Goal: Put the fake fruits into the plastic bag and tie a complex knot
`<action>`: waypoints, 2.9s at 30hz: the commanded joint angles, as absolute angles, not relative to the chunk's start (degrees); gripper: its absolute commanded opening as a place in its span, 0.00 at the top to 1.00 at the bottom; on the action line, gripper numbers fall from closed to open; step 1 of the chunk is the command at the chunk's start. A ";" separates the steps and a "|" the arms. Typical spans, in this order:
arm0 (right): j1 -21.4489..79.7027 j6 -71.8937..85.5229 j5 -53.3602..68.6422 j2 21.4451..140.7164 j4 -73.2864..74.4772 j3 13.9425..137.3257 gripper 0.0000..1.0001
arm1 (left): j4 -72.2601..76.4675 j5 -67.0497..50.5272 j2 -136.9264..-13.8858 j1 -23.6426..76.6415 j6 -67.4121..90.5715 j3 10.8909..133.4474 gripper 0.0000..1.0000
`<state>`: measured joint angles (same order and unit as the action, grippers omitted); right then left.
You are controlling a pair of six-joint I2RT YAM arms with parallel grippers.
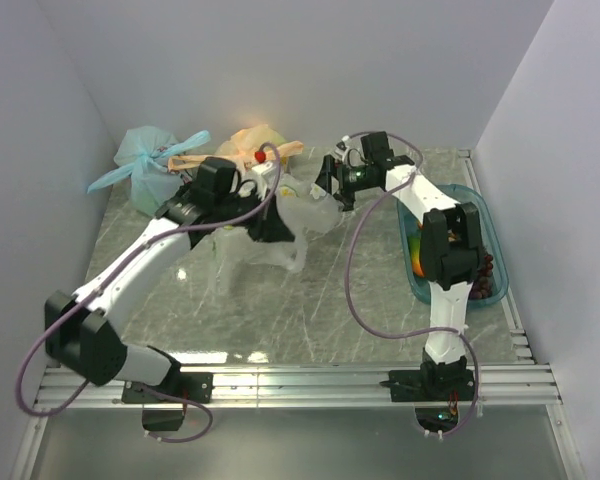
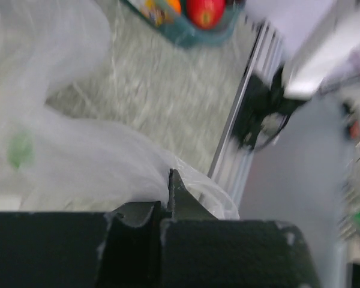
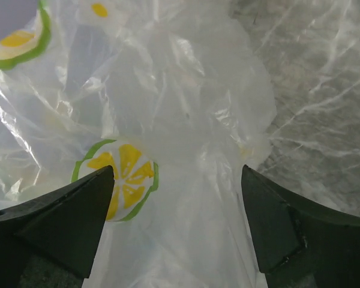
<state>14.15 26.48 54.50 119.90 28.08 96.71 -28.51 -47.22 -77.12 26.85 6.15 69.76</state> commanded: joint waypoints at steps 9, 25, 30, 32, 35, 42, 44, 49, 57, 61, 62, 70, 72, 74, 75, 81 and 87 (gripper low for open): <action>5.63 -5.00 33.06 106.97 48.87 104.68 0.03 | -16.62 -28.67 -85.70 31.64 42.70 73.04 1.00; 1.85 -15.90 40.67 97.30 49.65 103.90 0.08 | -27.42 -7.83 -75.95 29.36 49.65 75.76 1.00; 2.37 -17.86 52.28 88.09 46.17 94.16 0.08 | -24.53 -6.76 -75.14 30.41 54.91 76.46 1.00; 3.77 -15.66 51.34 80.10 33.79 82.04 0.06 | -23.56 -8.78 -78.21 30.32 57.99 78.91 1.00; 9.04 -14.41 43.79 70.51 18.49 68.06 0.04 | -22.06 -15.19 -83.31 30.15 63.53 84.45 1.00; 20.28 -18.27 32.17 63.19 1.16 56.87 0.02 | -21.19 -23.37 -88.50 30.32 78.81 87.28 1.00; 21.79 -17.93 28.59 64.59 0.09 56.95 0.02 | -20.83 -23.64 -88.59 30.50 79.98 86.75 0.99; 23.47 -15.74 23.20 69.68 -11.85 56.69 0.02 | -18.99 -25.84 -88.07 30.76 82.26 85.17 1.00; 26.63 -21.62 29.70 77.15 -7.06 66.06 0.47 | -17.49 -28.56 -87.89 30.50 83.94 84.81 0.99; 26.28 -19.08 34.87 79.01 2.34 72.84 1.00 | -14.16 -29.00 -85.97 27.87 79.38 84.20 0.85; 25.84 -16.11 36.72 79.01 3.85 73.82 1.00 | -12.24 -29.18 -85.35 25.51 73.80 83.68 0.80; 22.94 11.04 51.76 81.04 9.42 81.30 1.00 | -13.18 -27.24 -77.79 11.79 47.66 82.44 0.15; 22.24 20.80 54.22 80.86 6.26 79.38 1.00 | -16.33 -26.29 -76.30 11.34 37.83 83.67 0.07; 21.19 29.39 55.37 81.03 1.07 78.23 1.00 | -18.72 -26.63 -74.45 11.60 30.28 82.45 0.01; 20.83 32.23 57.55 81.73 -1.90 77.44 1.00 | -19.50 -27.15 -71.92 11.69 27.97 81.57 0.01; 18.54 48.33 61.17 84.37 -13.07 74.98 1.00 | -21.26 -22.23 -62.59 16.43 10.91 71.81 0.01; 18.98 53.09 63.81 85.78 -18.81 73.13 1.00 | -27.42 -23.47 -64.94 21.35 6.16 71.63 0.01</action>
